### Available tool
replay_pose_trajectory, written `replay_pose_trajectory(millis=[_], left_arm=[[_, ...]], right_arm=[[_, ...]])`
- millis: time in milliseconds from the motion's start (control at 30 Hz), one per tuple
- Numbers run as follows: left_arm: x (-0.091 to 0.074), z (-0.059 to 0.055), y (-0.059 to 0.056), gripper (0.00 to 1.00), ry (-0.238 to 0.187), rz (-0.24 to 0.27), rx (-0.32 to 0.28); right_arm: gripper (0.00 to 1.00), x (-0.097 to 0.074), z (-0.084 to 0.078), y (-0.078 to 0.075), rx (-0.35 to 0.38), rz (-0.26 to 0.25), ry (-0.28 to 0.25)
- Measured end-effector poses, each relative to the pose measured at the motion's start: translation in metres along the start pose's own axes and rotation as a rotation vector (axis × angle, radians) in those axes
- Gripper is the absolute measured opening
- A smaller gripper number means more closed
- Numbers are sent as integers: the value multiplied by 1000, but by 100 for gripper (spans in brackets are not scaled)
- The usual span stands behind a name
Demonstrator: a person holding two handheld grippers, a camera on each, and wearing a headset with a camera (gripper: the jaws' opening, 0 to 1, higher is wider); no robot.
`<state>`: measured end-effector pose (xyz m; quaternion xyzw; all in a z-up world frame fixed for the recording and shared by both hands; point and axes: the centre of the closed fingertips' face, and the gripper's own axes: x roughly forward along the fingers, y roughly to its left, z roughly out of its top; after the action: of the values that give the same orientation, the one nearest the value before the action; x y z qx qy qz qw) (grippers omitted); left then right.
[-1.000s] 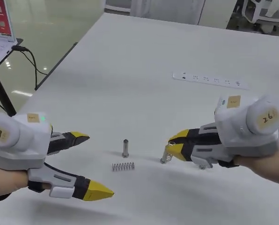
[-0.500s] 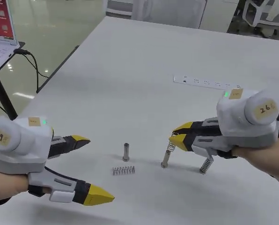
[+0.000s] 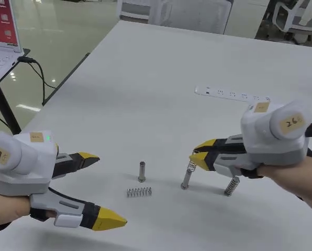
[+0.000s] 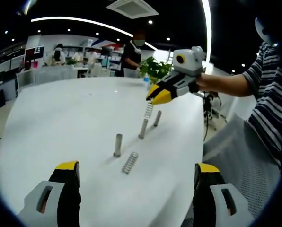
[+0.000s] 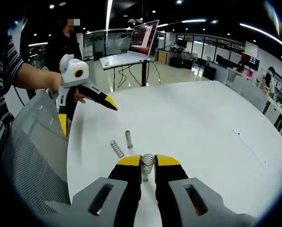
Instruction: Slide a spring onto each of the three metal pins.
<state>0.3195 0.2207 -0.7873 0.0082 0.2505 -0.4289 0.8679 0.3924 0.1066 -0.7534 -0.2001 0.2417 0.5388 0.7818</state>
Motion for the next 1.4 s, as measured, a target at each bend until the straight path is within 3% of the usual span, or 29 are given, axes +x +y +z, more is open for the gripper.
replay_pose_trajectory(millis=[1400], left_arm=[[-2,-3,-2,98,0,-3,-14]], right_arm=[[7,15,-14,1,-1,8,42]])
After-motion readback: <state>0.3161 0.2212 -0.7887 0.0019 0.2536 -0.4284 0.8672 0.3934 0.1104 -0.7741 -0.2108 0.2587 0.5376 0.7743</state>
